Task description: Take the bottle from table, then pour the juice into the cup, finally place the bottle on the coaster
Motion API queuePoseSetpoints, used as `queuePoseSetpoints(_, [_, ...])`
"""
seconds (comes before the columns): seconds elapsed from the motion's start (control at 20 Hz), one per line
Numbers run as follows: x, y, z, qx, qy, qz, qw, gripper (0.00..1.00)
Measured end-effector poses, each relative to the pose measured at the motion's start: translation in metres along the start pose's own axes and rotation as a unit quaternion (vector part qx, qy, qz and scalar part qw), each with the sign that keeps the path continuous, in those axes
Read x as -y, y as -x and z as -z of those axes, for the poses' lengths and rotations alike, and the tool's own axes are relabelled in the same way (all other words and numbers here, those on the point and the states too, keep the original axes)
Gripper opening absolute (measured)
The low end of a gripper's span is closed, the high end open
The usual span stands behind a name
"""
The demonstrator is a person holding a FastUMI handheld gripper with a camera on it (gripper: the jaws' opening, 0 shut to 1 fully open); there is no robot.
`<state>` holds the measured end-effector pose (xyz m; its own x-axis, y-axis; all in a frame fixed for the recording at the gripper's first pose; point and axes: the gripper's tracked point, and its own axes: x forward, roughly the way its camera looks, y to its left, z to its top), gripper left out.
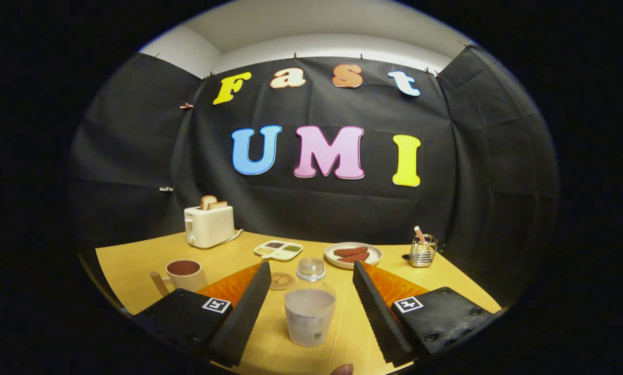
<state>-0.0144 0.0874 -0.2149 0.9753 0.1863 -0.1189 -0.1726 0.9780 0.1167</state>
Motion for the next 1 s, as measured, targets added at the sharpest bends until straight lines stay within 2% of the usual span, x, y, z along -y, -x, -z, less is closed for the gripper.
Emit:
queuePoseSetpoints(0.25, [0.004,-0.021,0.059,-0.032,-0.013,0.014,0.999,0.97])
queuePoseSetpoints(0.6, [0.004,-0.028,0.072,-0.041,-0.029,0.023,0.998,0.96])
queuePoseSetpoints(0.75, [0.004,-0.035,0.072,-0.054,-0.025,0.017,0.998,0.78])
queuePoseSetpoints(0.9, [0.012,-0.039,0.067,-0.088,-0.022,0.031,0.995,0.74])
queuePoseSetpoints(1.0, [0.016,-0.041,0.051,-0.100,0.007,0.043,0.994,0.73])
